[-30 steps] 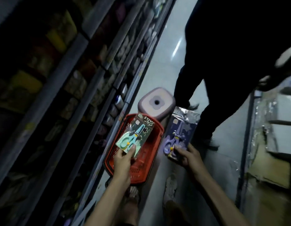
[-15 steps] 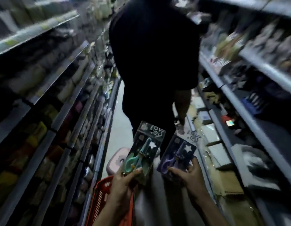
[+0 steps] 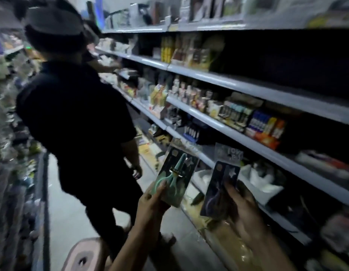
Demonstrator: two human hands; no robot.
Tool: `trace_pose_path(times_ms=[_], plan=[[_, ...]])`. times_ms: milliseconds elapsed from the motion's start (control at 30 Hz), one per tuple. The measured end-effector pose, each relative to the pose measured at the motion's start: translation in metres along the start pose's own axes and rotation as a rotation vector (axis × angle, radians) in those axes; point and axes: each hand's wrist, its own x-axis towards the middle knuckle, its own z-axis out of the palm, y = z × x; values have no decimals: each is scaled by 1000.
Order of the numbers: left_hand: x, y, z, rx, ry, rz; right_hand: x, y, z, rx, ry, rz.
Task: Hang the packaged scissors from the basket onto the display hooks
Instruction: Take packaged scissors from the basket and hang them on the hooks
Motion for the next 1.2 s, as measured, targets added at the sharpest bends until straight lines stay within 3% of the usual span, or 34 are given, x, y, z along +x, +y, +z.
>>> trace_pose_path(times_ms=[167, 333, 533, 733, 1067, 1200], plan=[[-17, -5, 85, 94, -257, -55, -36, -81, -62, -133, 87, -202], [-45, -15, 171, 155, -460, -68, -68, -140, -136, -288, 278, -388], [-76, -42, 277, 202, -669, -32, -116, -224, -212, -195, 441, -508], [-116, -64, 388, 200, -877, -23, -156, -310, -276, -390, 511, -609], [-174, -76, 531, 237, -1024, 75, -202, -420, -353, -844, 596, -814], [-185, -76, 569, 226, -1095, 112, -195, -447, -364, -946, 655, -768]])
